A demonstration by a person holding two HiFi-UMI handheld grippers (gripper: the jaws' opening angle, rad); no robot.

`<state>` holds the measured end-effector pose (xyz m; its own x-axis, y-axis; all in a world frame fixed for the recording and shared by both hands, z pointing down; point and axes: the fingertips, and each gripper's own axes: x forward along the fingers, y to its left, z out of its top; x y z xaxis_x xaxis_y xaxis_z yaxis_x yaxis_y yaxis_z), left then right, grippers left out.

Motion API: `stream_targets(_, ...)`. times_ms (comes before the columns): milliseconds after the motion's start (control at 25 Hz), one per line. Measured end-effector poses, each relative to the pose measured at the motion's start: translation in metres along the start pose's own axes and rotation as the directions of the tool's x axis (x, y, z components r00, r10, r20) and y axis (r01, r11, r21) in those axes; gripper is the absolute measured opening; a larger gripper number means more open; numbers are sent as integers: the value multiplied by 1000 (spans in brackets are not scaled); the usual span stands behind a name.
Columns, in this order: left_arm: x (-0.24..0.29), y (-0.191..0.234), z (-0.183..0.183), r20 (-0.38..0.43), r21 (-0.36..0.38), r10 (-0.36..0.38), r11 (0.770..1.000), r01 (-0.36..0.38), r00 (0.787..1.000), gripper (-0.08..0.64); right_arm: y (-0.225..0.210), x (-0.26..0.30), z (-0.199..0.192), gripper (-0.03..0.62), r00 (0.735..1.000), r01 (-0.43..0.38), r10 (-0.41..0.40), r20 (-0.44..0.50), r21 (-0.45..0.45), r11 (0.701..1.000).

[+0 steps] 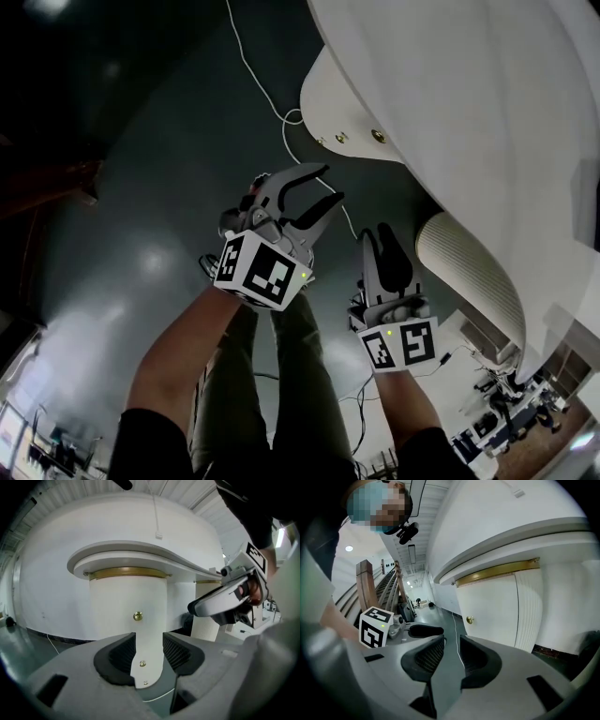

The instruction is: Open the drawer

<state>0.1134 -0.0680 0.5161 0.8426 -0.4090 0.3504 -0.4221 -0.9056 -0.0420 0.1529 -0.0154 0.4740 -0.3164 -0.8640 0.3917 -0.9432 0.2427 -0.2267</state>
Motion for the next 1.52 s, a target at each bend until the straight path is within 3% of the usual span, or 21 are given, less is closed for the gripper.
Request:
stream_targets(200, 26, 5, 7, 12, 40, -4, 999, 4, 1000, 179, -14, 2, 1, 105, 1000, -16, 16, -4, -52, 999)
stream_targets(480, 56, 17, 18, 50, 13, -24, 1000, 24, 998, 181, -25, 5, 1, 106, 999, -37, 35, -17, -147, 988)
stream_targets(720, 78, 29, 30, 67, -14, 23, 1000, -22, 998, 180, -33, 5, 2, 106, 999, -50, 46, -27, -178, 983)
stream_targets(960, 91, 29, 34, 82, -40, 69, 997, -66, 994, 178, -41, 6, 2, 106, 998, -58, 53, -28, -190, 980)
stream_targets(1080, 91, 34, 35, 83, -51, 106, 993, -102, 991, 110, -43, 5, 3, 106, 998, -59, 55, -25, -185, 981)
stream_targets(1520, 88, 34, 33, 59, -70, 143, 988, -139, 988, 101, -39, -1, -2, 106, 999, -40, 36, -26, -158, 987)
